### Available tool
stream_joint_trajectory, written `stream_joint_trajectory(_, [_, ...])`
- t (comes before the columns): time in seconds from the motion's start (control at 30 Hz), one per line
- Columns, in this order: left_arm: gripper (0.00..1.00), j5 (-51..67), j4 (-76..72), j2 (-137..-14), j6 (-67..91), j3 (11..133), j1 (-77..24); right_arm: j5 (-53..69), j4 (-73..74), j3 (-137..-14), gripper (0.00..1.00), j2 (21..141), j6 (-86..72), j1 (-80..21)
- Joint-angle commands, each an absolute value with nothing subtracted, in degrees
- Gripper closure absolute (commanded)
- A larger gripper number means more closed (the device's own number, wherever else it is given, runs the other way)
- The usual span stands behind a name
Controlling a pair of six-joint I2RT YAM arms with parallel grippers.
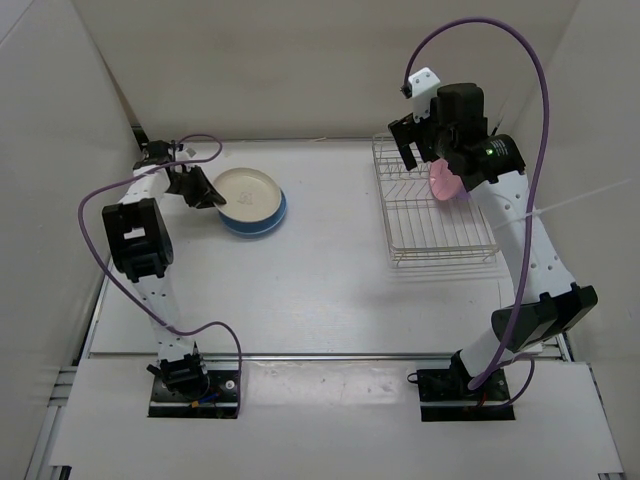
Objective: Unload the plates from the dish rack
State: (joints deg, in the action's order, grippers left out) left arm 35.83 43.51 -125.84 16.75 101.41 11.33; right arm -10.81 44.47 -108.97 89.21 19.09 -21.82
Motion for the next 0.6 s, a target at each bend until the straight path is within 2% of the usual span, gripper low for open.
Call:
stream_joint_trajectory(0.0, [0.72, 37.1, 43.5, -124.9, 16.2, 102.7, 10.3, -11.6, 43.2, -111.7, 0.07, 88.6, 19.2, -22.0])
stream_joint_trajectory(0.1, [0.64, 37.1, 43.5, -124.3, 16.2, 102.7, 9.8, -11.6, 43.2, -112.2, 0.07, 88.6, 19.2, -22.0])
stream_joint_trajectory(0.27, [0.35, 36.6, 44.2, -123.7, 15.6, 102.0, 9.2, -11.0, 43.2, -112.2, 0.07, 88.6, 19.2, -22.0])
stream_joint_trajectory(0.33, [0.31, 36.6, 44.2, -123.1, 15.6, 101.5, 9.2, -11.0, 43.2, -112.2, 0.07, 88.6, 18.6, -22.0])
stream_joint_trajectory(0.37, [0.22, 36.0, 44.2, -122.4, 15.6, 101.5, 9.2, -11.0, 43.2, -112.8, 0.07, 88.6, 18.6, -22.0])
stream_joint_trajectory(0.43, [0.15, 35.5, 44.7, -121.8, 15.6, 100.9, 9.2, -10.5, 43.2, -112.8, 0.07, 88.6, 18.6, -22.0])
stream_joint_trajectory(0.47, [0.04, 35.5, 44.7, -121.1, 15.6, 100.9, 9.2, -10.5, 43.2, -112.8, 0.07, 88.1, 18.6, -22.0])
stream_joint_trajectory(0.57, [0.00, 34.3, 45.4, -120.0, 15.6, 100.9, 9.2, -10.5, 43.8, -113.4, 0.07, 88.1, 18.1, -22.0])
